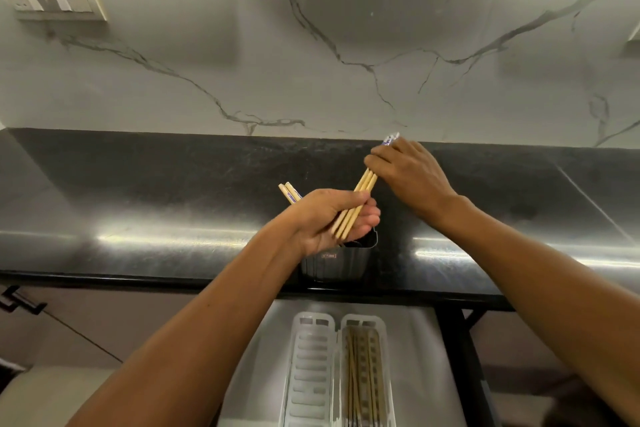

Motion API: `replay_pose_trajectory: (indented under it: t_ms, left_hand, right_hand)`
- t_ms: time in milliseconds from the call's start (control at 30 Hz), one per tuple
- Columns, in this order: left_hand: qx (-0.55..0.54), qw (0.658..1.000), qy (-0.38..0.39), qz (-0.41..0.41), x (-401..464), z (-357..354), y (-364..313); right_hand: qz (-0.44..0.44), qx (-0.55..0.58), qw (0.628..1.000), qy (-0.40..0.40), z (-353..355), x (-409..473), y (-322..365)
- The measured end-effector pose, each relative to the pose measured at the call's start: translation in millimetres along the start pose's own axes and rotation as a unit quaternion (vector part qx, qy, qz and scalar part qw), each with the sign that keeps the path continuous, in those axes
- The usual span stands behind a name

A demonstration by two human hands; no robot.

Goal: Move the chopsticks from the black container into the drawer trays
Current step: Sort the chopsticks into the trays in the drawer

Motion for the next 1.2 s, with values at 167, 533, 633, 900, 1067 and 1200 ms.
replay_pose_trajectory:
  t_ms: [167, 533, 633, 900, 1067, 1200]
  left_hand:
    - [0.004, 0.997, -0.043, -0.059, 17, -12, -10]
    - [0.396, 0.850, -0.223, -0.266, 80, -73, 15]
    - [0.413, 0.835, -0.248, -0.268, 89, -73, 26]
    - [0.416, 0.832, -0.279, -0.237, 104, -62, 54]
    - [0.424, 0.841, -0.252, -0.221, 101, -60, 57]
    - [0.435, 0.837, -0.231, -0.238, 75, -66, 52]
  right_hand:
    - [-0.145, 0.201, 0.968, 0.029, -14, -41, -19]
    - [-0.389, 0.353, 0.846, 0.097, -70, -121, -10]
    - [-0.389, 0.351, 0.846, 0.098, -82, -128, -5]
    - [-0.403, 0.413, 0.815, 0.039, -115, -150, 16]
    - [-0.390, 0.395, 0.831, 0.045, -114, -150, 18]
    - [-0.392, 0.415, 0.820, 0.044, -89, -145, 30]
Point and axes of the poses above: each hand's wrist, its own x-axis towards the middle knuckle, its own z-axis out of the back of the hand, y = z × x, the point moved 5 cm from there along x, towards the middle knuckle, and after that the axes turned 3 degrees about z, right-handed, at the moved point
